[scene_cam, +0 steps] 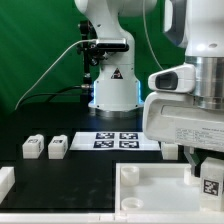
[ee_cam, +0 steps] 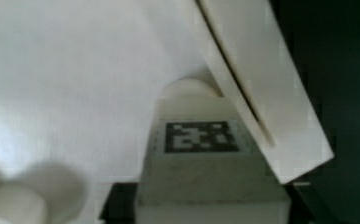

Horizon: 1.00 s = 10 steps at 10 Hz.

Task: Assemble one leg

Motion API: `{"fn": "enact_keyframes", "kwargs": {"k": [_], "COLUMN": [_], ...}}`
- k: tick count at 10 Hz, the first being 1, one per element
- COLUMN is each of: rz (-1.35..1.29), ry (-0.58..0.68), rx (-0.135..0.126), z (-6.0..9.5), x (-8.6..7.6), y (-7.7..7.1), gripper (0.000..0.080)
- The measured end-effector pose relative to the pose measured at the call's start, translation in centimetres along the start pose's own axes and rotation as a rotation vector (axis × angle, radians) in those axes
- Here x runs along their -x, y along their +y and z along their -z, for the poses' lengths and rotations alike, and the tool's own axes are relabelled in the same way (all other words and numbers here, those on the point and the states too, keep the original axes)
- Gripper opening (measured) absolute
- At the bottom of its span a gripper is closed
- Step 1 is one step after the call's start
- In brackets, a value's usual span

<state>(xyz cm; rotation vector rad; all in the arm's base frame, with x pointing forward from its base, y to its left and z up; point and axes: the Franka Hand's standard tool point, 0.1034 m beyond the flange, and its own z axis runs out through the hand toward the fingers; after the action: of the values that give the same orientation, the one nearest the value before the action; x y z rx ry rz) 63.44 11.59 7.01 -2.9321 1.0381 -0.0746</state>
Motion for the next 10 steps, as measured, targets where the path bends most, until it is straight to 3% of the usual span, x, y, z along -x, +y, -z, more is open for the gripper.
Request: {"fn": "enact_keyframes", "kwargs": {"k": [2, 4, 6, 8, 9, 10], "rz": [-0.553, -1.053, -1.229, -1.226, -1.173, -1.014], "ry": [-0.062, -0.143, -0.173, -0.172, -0.169, -0.154], "rx": [-0.021, -0.063, -0.055, -0.053, -0.057, -0.091], "z": [-0.08, -0.12, -0.1, -0.18, -0.21, -0.31], "x": [-0.06, 0.1, -0.02, 0.05, 0.06, -0.06], "y": [0.26, 0.3, 0.35, 0.35, 0.38, 0.75], "gripper": [0.029, 0.029, 0.0291, 0.0296, 0.0512, 0.062]}}
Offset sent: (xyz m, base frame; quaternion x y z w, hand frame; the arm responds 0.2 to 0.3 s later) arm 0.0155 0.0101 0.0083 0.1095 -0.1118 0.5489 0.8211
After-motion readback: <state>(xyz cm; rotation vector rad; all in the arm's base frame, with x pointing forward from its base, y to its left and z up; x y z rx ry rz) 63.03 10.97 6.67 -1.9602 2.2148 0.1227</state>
